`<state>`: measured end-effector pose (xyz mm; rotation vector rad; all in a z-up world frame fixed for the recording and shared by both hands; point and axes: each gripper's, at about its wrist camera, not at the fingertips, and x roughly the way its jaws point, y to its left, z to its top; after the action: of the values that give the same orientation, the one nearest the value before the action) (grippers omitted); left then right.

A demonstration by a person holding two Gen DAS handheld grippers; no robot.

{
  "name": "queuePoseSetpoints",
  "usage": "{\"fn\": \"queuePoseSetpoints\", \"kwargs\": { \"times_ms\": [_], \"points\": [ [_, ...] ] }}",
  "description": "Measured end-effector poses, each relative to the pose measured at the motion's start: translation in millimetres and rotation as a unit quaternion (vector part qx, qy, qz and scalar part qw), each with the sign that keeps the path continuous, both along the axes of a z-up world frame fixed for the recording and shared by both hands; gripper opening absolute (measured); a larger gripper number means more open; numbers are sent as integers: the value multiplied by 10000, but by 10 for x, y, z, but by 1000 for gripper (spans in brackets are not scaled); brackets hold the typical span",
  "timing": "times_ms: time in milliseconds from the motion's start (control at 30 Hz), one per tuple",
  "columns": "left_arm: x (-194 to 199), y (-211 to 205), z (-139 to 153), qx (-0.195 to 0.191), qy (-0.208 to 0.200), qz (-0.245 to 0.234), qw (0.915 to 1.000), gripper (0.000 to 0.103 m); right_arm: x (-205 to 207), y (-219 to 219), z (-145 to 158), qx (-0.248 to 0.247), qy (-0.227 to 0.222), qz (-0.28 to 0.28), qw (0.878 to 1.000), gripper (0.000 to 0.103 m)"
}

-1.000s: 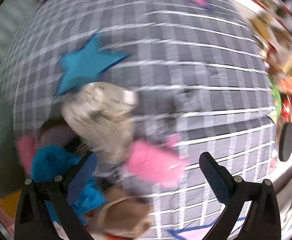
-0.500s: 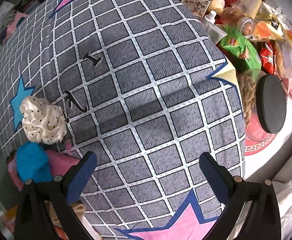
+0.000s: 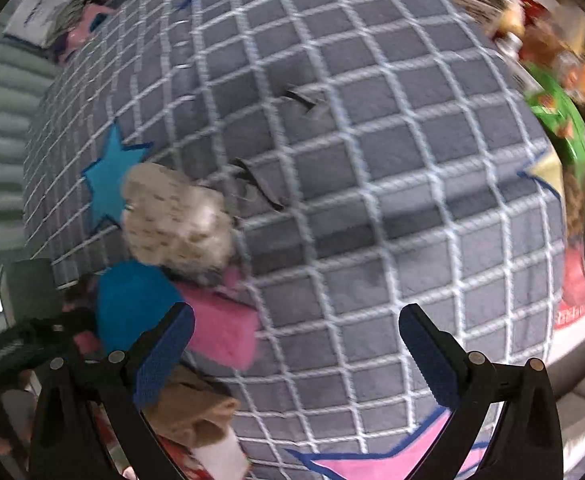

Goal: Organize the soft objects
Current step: 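Grasp the striped knit beanie with the left tool while the right tool grasps the polka-dot scrunchie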

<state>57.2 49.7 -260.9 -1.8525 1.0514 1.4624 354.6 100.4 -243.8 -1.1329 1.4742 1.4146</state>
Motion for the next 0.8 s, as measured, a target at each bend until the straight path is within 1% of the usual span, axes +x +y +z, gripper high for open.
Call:
{"fn": "queuePoseSetpoints", "kwargs": {
  "times_ms": [133,267,400,500,567,600,633,667,700,733,767,800],
  "points": [
    [-71,-69,-130,-103,93,210,9997,103,-292,136,14,117,92,253,9996,103],
    [-107,-114,-200,-67,77,344,9994,103,-550,293,-44,188,67,426,9989,103],
    [-3,-54,-244,-45,182,172,9997,103,-723,461,-219,227,-34,654,9976,103],
    [37,31,-256,-65,251,24,9997,102,-883,476,-341,259,-148,926,9953,103],
    [88,88,-267,-65,240,-77,9997,100,-982,466,-382,279,-199,1065,9937,103],
    [102,101,-274,-62,222,-134,9996,97,-1013,461,-389,300,-205,1110,9932,103],
    [140,134,-296,-61,184,-201,9996,92,-1049,454,-389,331,-220,1154,9925,101],
    [165,157,-302,-65,150,-266,9995,90,-1084,448,-382,373,-205,1239,9914,90],
    [217,200,-324,-63,112,-320,9994,80,-1135,438,-372,410,-192,1388,9893,82],
    [276,231,-343,-63,44,-355,9993,65,-1201,418,-366,445,-222,1504,9874,78],
    [335,253,-350,-62,28,-403,9992,63,-1255,406,-349,477,-218,1611,9855,70],
    [373,271,-322,-6,42,-465,9989,46,-1312,392,-337,492,-179,1705,9840,58]
  ]
}}
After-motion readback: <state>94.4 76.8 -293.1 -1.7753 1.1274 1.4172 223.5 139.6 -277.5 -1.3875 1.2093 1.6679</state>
